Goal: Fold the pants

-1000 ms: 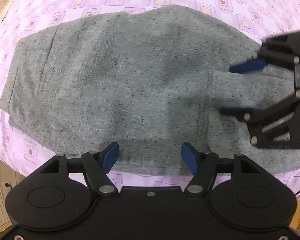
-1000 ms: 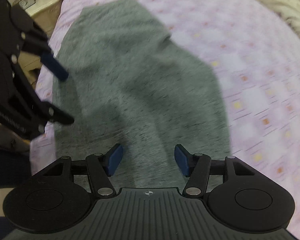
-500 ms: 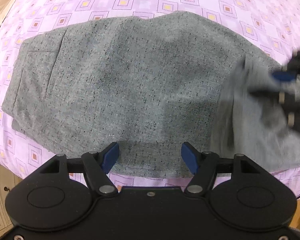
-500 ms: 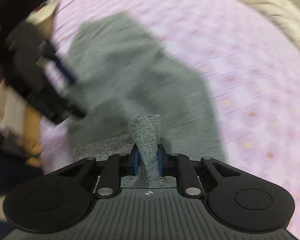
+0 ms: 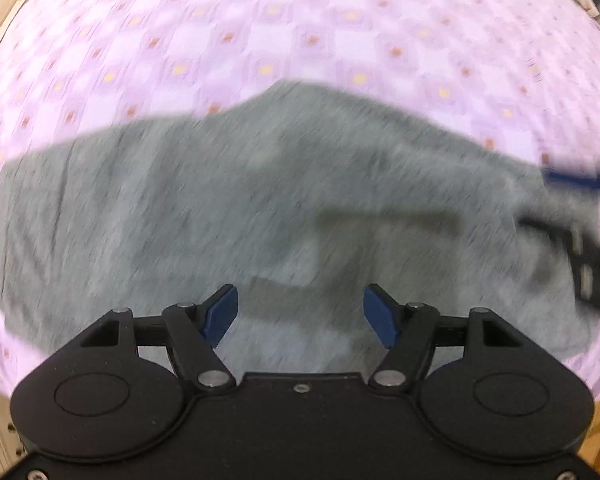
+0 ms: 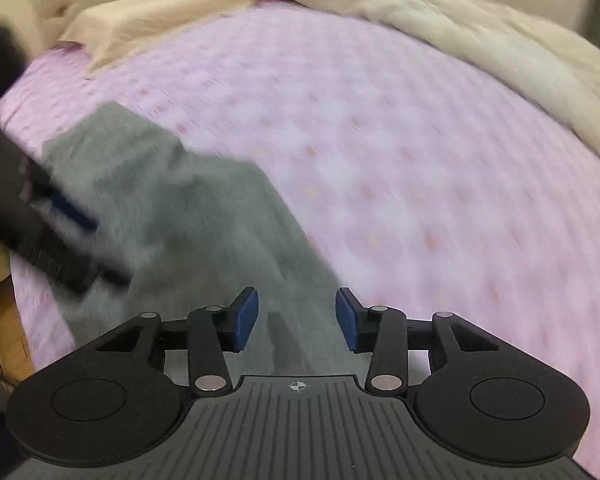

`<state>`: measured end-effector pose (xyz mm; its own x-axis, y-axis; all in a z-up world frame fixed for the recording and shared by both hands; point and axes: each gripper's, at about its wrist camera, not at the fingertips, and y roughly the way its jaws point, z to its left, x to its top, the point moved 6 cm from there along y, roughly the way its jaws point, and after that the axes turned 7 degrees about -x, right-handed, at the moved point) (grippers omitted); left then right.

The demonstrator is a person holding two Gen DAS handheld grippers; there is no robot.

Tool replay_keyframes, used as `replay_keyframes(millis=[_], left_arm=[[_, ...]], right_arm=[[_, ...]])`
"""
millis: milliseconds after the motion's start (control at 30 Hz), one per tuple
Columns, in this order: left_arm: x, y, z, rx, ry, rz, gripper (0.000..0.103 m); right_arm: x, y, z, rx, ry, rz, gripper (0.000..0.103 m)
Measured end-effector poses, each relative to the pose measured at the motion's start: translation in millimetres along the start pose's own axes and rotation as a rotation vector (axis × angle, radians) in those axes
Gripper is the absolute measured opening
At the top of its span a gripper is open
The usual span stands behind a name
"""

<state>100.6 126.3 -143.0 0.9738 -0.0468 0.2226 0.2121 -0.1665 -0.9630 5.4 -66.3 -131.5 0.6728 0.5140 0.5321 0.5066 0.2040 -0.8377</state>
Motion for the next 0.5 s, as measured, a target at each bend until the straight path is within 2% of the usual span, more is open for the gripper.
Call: replay_keyframes(millis=[100,167,200,233,300,367,433,500], left_arm=[[8,10,-17,-0.007,0.036,0.001,0.073],[1,28,-23,0.003,0.067,0.065,0.073],[-7,38,-25,0.007,0.075,0.126,0.074],[-17,47,-25,0.005,0.071,0.178,0.077],[-29,44,-23,-0.005,0.059,0.167,0.08],[-39,41,-20,-0.01,0.045,0.186,0.08],[-46,39,-16,-0.004,0.035,0.194,0.078],[-53,36,-17,0.018,0.059,0.195,0.076]], right_arm=[[-52,-1,-2,-0.05,0.041,0.114,0.042],[-85,-3,-2,-0.071,0.047,0.19,0.041],[-103,-5,-2,-0.085,0.052,0.225,0.041],[-113,-9,-1,-0.088,0.074,0.22,0.041],[-123,-18,-3,-0.08,0.139,0.224,0.041],[-124,-30,-12,-0.098,0.206,0.186,0.041],[-128,-37,-30,-0.143,0.34,0.134,0.043],[-133,-35,-52,-0.187,0.534,0.12,0.052]])
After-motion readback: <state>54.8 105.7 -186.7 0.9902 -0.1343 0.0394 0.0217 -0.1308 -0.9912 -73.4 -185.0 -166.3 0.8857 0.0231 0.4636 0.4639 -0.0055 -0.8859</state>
